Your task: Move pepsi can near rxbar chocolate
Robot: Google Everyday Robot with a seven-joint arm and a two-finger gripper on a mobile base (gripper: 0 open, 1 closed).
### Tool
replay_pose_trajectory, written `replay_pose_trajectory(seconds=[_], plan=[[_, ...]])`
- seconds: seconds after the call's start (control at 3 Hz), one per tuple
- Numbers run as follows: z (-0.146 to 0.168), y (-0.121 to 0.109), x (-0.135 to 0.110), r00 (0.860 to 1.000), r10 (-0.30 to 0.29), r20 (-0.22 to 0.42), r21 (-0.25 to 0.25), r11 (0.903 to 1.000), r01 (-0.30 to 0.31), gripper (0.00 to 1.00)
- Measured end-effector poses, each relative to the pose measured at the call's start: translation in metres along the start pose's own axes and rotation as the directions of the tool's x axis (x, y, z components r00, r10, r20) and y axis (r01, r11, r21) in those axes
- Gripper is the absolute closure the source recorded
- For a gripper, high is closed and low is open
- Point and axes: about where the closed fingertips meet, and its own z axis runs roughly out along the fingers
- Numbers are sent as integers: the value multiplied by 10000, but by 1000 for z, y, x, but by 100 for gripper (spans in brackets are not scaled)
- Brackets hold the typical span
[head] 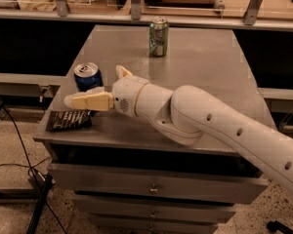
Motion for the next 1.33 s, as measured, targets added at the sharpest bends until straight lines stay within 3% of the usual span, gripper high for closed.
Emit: replay_pose_trajectory(seconds=[0.33,0.67,1.0,1.33], plan=[[-22,-14,3,9998,-9,-176,510,9987,18,0],[-54,-33,-12,9947,-738,-716,926,9925,803,0],[-79,-56,-25,9845,-1413,-1042,566,9874,1478,0],[-91,-77,-41,9817,-1905,-86,-141,9816,1904,0]])
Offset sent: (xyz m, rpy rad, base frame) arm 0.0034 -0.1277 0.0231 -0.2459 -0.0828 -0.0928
